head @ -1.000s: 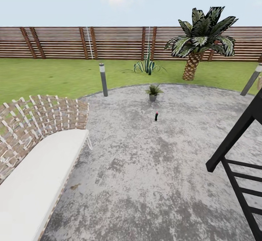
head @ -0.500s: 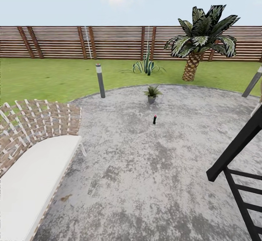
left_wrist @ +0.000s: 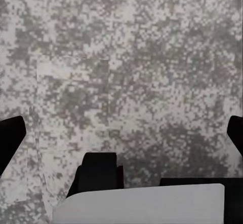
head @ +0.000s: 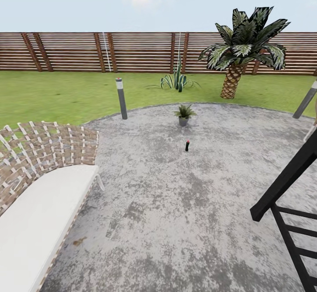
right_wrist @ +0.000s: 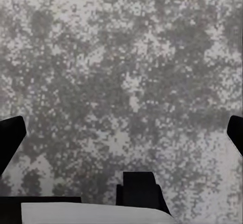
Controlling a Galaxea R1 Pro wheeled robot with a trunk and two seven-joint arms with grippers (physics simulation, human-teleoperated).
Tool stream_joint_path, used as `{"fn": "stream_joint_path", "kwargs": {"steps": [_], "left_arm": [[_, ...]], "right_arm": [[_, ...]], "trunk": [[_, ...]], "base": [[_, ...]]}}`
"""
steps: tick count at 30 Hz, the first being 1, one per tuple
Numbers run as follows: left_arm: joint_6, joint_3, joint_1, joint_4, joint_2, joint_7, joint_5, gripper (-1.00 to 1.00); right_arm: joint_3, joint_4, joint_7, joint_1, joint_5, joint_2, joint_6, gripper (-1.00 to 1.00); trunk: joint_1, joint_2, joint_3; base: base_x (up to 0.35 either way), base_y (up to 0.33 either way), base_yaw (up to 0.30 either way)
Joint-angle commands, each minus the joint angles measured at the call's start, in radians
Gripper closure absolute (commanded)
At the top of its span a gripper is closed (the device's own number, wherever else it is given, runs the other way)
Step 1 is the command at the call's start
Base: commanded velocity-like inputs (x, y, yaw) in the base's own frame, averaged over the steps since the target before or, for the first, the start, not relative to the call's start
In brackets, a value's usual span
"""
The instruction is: Pick up the pesticide atomizer in the garden and spray insectifuge to fully cover both potted plants in the garden.
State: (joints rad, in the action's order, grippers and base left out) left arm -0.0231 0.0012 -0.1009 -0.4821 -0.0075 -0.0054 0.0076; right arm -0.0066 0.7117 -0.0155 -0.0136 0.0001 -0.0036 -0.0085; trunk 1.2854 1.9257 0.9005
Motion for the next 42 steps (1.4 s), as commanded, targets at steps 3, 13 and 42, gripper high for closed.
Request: {"fn": "stream_joint_path", "kwargs": {"steps": [3, 13, 42], "left_arm": [[-0.001, -0.001, 0.0, 0.0, 0.0, 0.002, 0.003, -1.0], [0.018, 0.001, -0.028, -0.031, 0.0, 0.001, -0.002, -1.0], [0.089, -0.004, -0.397, -0.27, -0.006, 0.002, -0.001, -1.0]], "right_arm": [[0.0, 0.001, -0.001, 0.0, 0.0, 0.0, -0.001, -1.0], [-0.001, 0.017, 0.007, -0.001, 0.002, -0.007, 0.002, -1.0], [-0.01, 0.8, -0.001, 0.009, 0.0, -0.01, 0.693, -1.0]], "trunk": [[0.0, 0.0, 0.001], [0.0, 0.0, 0.001], [0.0, 0.0, 0.001]], "base": [[0.265, 0.0, 0.0], [0.335, 0.0, 0.0], [0.315, -0.118, 0.0]]}}
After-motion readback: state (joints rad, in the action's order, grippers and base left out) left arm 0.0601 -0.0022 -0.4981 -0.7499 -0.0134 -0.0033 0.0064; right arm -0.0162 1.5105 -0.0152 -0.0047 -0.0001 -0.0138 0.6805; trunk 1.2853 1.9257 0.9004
